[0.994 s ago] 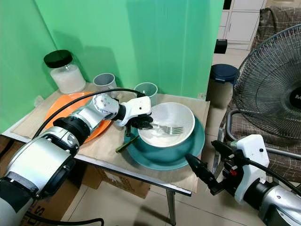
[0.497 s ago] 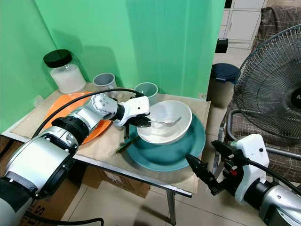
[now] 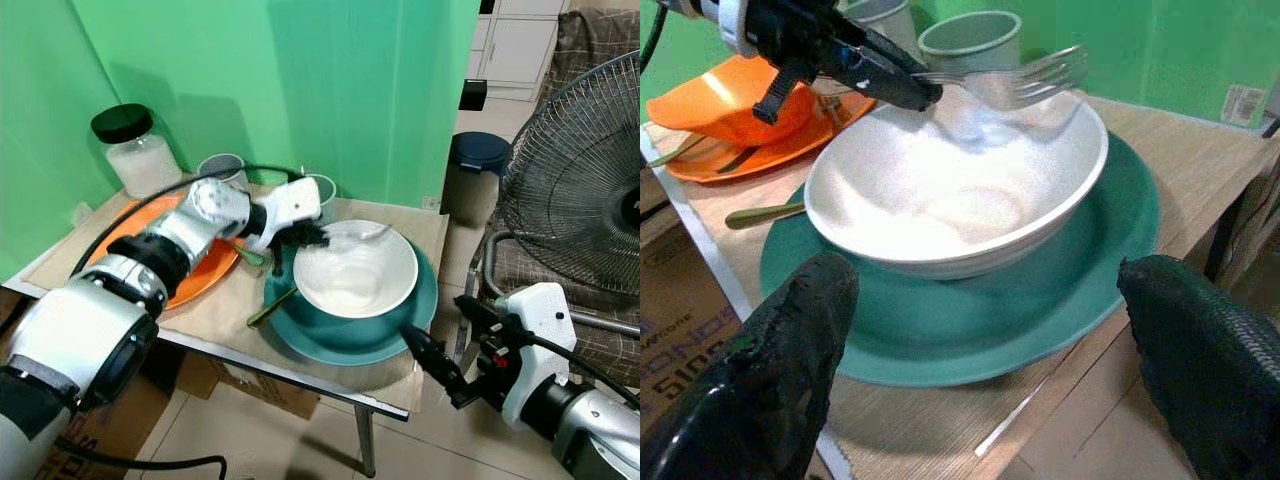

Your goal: Setting the table

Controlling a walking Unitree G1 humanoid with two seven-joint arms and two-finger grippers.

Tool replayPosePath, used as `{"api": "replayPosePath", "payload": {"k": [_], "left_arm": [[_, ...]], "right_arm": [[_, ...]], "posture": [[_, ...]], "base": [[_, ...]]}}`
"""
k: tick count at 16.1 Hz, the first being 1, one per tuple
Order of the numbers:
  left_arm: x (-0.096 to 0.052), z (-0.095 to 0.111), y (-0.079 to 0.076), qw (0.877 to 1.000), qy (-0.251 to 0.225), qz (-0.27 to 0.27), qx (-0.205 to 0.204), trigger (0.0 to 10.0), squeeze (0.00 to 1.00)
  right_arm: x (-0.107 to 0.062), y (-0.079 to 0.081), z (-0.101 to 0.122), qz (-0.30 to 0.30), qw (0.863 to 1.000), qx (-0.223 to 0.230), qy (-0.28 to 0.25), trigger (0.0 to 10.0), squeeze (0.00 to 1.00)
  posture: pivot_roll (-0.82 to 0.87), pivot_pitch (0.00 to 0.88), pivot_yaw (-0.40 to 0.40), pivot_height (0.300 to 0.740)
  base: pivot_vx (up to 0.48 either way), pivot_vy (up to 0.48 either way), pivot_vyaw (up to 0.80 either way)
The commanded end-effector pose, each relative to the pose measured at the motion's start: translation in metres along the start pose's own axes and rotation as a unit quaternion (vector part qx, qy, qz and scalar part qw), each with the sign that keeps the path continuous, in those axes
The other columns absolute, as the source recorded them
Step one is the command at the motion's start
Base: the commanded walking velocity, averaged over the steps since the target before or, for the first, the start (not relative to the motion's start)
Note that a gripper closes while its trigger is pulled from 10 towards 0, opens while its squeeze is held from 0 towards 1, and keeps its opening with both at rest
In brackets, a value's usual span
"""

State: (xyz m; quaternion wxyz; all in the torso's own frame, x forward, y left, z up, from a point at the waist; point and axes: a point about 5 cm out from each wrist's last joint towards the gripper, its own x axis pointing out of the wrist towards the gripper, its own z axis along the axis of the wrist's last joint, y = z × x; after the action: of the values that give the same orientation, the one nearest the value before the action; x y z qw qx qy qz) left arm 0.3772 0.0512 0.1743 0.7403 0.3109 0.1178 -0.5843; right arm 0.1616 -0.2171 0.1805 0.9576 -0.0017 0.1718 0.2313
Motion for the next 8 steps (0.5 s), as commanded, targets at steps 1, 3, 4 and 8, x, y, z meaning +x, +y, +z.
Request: {"api": "replayPosePath", "payload": {"k": [1, 3, 4, 8], "left_arm": [[-0.009, 0.009, 0.009, 1.000, -0.014, 0.010, 0.004, 0.0, 0.00], [-0.016, 0.019, 0.017, 0.998, -0.052, 0.020, -0.004, 0.0, 0.00], [-0.023, 0.031, 0.023, 0.995, -0.094, 0.027, -0.013, 0.0, 0.00], [-0.027, 0.063, 0.032, 0.977, -0.199, 0.080, -0.016, 0.0, 0.00]], "right_arm": [[0.001, -0.001, 0.003, -0.001, 1.000, -0.006, -0.010, 10.0, 0.00], [0.004, -0.004, 0.009, -0.007, 0.999, -0.003, -0.033, 10.0, 0.00], [0.005, -0.008, 0.015, -0.019, 0.998, -0.001, -0.060, 10.0, 0.00], [0.019, -0.017, 0.026, -0.095, 0.987, 0.000, -0.126, 10.0, 0.00]], "posture": [[-0.22, 0.000, 0.164, 0.740], [-0.20, 0.000, 0.163, 0.740], [-0.19, 0.000, 0.162, 0.740], [-0.16, 0.000, 0.162, 0.740]], "base": [[0.000, 0.000, 0.00], [0.000, 0.000, 0.00], [0.000, 0.000, 0.00], [0.000, 0.000, 0.00]]}}
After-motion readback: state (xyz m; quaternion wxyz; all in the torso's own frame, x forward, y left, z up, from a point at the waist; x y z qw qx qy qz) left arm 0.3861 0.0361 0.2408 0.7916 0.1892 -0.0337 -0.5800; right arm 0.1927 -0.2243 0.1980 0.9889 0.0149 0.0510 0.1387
